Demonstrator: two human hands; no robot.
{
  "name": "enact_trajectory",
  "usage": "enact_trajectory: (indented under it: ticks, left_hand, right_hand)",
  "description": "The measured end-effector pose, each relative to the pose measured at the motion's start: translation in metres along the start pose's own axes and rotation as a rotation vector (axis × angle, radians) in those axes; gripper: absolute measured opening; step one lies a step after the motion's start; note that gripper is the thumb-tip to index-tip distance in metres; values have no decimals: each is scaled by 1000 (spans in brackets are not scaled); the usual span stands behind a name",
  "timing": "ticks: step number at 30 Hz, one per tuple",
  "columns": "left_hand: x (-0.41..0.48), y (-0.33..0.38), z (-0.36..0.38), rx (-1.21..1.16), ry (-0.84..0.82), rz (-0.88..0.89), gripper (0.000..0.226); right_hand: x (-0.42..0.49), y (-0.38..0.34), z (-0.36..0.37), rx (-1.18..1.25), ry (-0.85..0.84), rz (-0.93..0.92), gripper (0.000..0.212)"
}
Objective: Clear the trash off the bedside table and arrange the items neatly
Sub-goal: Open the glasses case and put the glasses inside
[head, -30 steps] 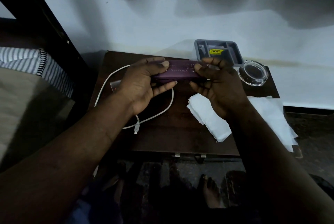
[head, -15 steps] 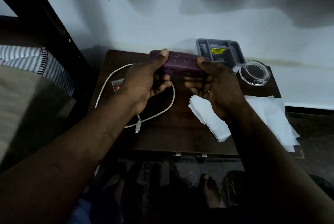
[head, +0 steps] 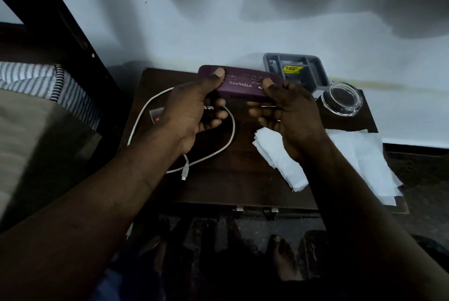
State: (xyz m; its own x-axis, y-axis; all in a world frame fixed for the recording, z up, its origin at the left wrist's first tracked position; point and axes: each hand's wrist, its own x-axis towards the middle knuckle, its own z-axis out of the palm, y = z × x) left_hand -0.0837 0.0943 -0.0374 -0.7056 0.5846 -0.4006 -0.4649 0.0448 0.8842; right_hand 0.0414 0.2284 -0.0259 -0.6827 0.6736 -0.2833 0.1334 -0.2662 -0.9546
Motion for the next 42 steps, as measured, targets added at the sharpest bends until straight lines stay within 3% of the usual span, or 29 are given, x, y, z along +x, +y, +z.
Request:
enact_trajectory:
  ticks: [5,8,10,15,20,25,34,42]
  left_hand:
    - [4,3,-3,-52,16,73,16]
    - [5,5,-5,-17,9,158,20]
    - [7,7,-9,128,16,263,32]
    - [17,13,-33,765,16,549,58]
    - [27,16,-43,962,50,624,50]
    - [51,20,-50,1015,118,597,37]
    - [91,21,-48,1200,124,415,42]
    - [104,15,-36,1320,103,383,51]
  right_hand:
    - [3,1,-3,11,22,-4,13]
    - [3,2,-3,12,16,-14,12]
    - [4,1,0,20,31,-25,13]
    - [8,-3,6,10,97,-61,14]
    - [13,2,16,-38,113,-40,24]
    - [17,7,19,-135,137,-36,48]
    - [17,13,3,-289,142,-59,32]
    - [18,18,4,-342,126,-57,29]
